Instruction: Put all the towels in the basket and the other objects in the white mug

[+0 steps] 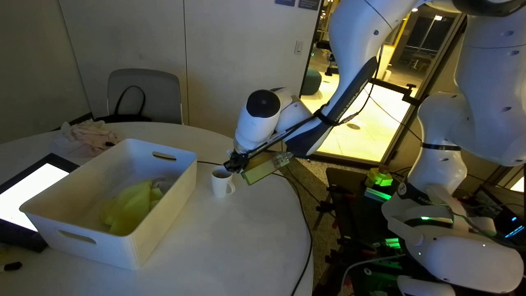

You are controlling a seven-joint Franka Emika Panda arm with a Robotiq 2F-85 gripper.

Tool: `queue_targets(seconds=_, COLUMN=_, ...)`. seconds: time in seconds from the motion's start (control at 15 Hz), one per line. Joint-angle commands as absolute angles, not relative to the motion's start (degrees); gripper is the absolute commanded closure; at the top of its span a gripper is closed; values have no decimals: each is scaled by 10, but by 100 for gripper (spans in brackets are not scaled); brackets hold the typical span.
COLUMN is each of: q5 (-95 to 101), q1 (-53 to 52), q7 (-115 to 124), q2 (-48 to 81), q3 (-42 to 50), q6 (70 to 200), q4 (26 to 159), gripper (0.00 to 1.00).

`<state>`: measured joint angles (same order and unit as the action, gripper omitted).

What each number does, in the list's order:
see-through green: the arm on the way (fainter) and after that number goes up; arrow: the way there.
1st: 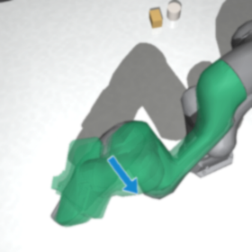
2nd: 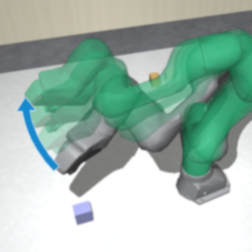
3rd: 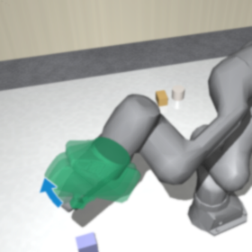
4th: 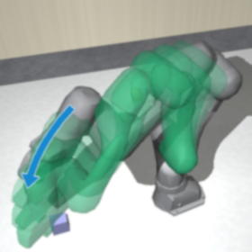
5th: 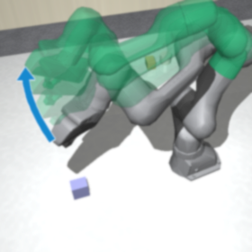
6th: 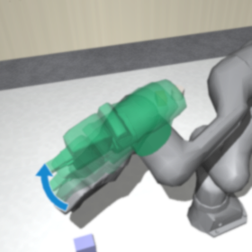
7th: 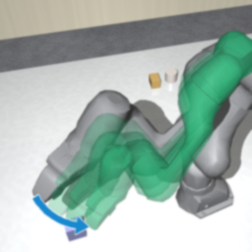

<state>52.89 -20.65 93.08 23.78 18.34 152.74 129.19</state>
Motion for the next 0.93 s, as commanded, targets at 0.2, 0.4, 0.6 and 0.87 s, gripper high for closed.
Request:
queue_targets(seconds=0.2, q5=558, q1=-209, q7=992, q2=278, q3=200, q6=1572, q4=1247, gripper=95)
queue_targets(seconds=0.4, q5=561, q1=-212, q7=1008, q2=296, q3=207, q6=1586, q4=1231, gripper=95)
queue_targets(seconds=0.6, q5=566, q1=-217, q7=1023, q2=310, q3=216, q6=1587, q4=1215, gripper=95)
queue_targets(seconds=0.87, q5=588, q1=-226, q7=1058, q2=325, q3=230, q6=1580, q4=1195, gripper=95)
